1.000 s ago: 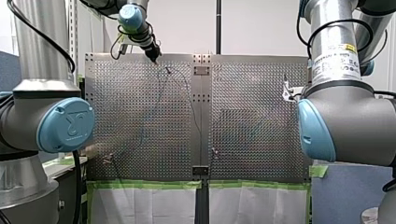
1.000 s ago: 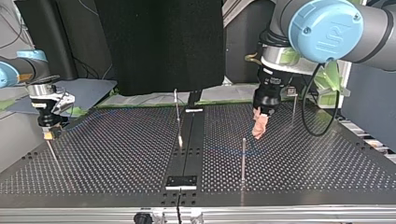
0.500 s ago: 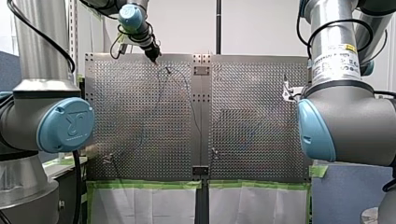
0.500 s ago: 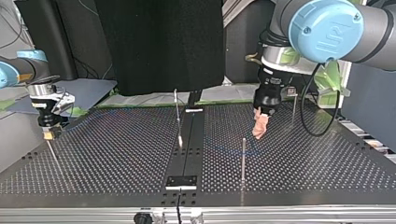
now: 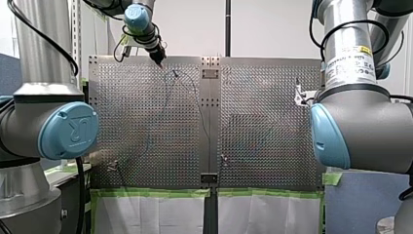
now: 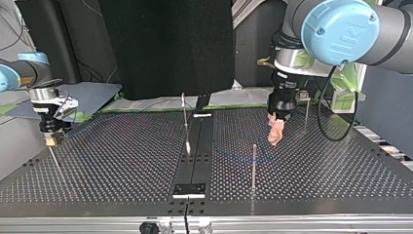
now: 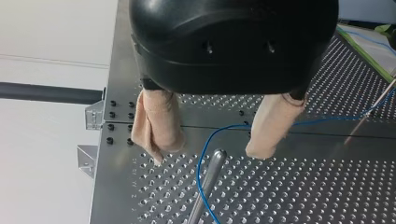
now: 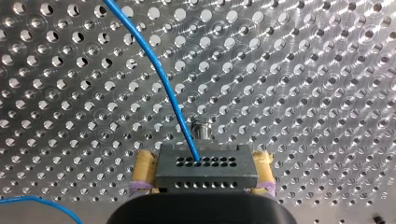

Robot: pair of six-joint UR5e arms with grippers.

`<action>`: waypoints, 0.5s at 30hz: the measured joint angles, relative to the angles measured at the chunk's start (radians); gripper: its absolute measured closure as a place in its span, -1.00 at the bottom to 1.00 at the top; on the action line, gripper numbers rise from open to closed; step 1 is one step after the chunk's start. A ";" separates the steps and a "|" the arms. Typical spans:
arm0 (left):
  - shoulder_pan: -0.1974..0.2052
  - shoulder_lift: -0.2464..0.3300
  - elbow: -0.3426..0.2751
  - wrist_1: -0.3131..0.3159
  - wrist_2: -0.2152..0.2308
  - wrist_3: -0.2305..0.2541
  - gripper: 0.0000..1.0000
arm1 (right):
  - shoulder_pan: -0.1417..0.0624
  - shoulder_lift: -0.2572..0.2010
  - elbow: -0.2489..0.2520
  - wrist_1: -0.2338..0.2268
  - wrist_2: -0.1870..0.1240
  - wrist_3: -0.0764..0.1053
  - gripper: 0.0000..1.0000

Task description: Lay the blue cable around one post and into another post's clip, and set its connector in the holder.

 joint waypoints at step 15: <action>0.000 0.000 -0.007 0.003 -0.002 -0.007 -1.00 | 0.000 0.000 0.000 0.003 0.000 0.000 -0.58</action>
